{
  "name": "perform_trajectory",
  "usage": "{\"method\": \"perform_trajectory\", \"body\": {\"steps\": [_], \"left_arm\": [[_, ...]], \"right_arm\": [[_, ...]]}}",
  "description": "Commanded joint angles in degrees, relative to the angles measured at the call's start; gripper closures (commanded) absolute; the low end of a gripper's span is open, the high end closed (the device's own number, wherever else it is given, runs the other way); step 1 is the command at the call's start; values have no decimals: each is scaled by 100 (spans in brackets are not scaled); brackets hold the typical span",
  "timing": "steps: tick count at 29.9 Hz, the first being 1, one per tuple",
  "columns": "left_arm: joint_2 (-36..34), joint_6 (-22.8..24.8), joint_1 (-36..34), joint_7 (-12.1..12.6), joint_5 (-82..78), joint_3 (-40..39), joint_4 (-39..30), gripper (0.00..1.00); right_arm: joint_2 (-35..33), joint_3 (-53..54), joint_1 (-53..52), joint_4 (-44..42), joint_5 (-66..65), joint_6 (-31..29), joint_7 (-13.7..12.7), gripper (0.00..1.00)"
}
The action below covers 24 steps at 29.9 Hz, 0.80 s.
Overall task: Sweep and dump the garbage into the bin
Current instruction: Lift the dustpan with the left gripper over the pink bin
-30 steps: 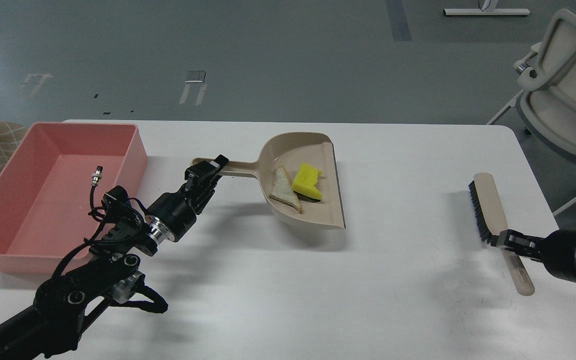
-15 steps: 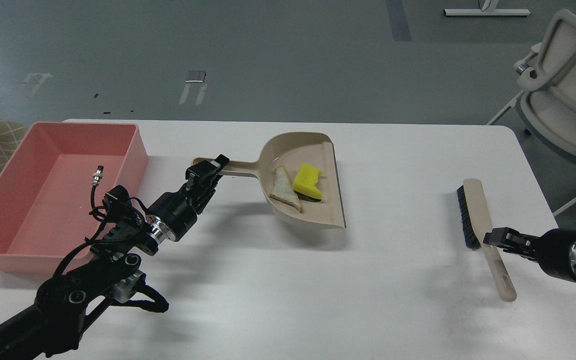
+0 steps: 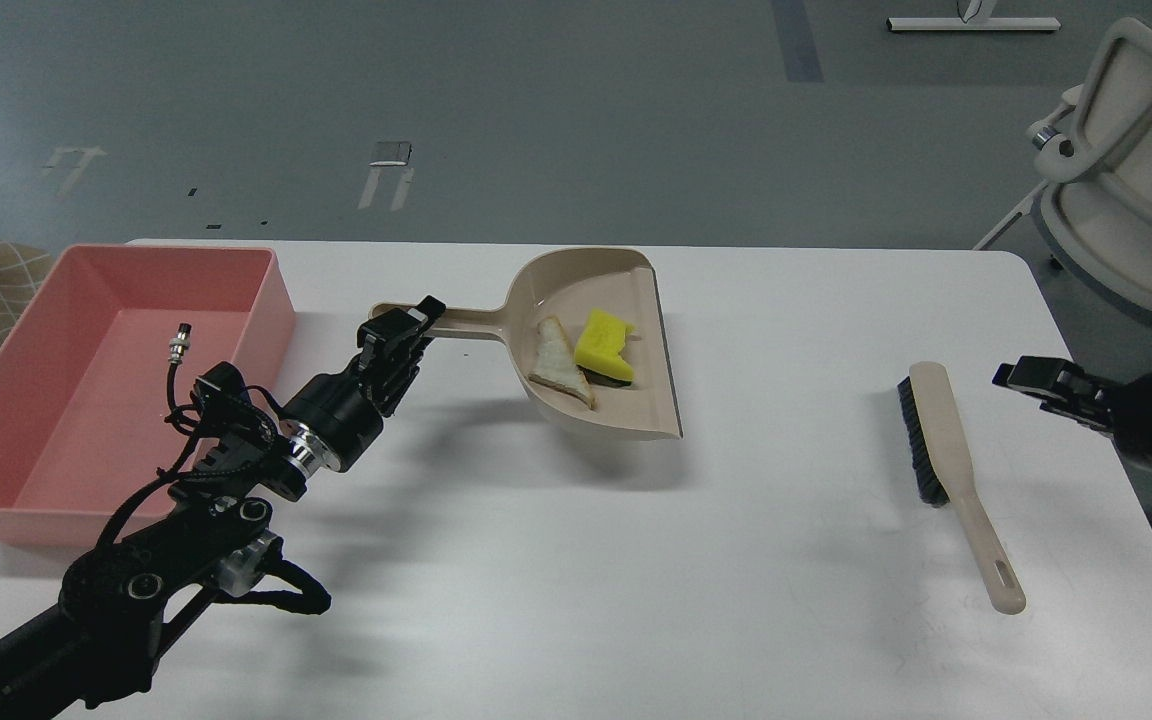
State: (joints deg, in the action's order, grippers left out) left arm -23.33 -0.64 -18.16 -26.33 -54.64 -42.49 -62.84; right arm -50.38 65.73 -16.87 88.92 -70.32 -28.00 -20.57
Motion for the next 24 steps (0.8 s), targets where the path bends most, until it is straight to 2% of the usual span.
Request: {"method": "perform_trajectory", "body": {"steps": [1,6,8,10,13,16,24], "left_arm": [[-14,2,-21,14,59,-14,-1,89],[-111,2,-12,14,129,-84,-9,89],[-216,-6,-3,5,348,-110,-36,89],[-356,-6,-3,-4,558,-111,-114,88],[-593,-6,-12,-13,717,-119,-220,88],[-787,11,-21,-4,753,-250,-360,88],[-1306,20,-21,31,780,-374,-765,88]], "right_arm": [[361,649,-18,-59,0,0,0,0],[1661,1687,-167,-831,-8,0,0,0],[2599,2248,-588,-1392,0,0,-8,0],[3102,2618,-817,-1735,0,0,0,0],[3612,3031,-1002,-2079,87,0,18,0],[4158,3121,-1029,-2431,727,0,18,0],[4880,3104,-985,-2871,1741,0,36,0]]}}
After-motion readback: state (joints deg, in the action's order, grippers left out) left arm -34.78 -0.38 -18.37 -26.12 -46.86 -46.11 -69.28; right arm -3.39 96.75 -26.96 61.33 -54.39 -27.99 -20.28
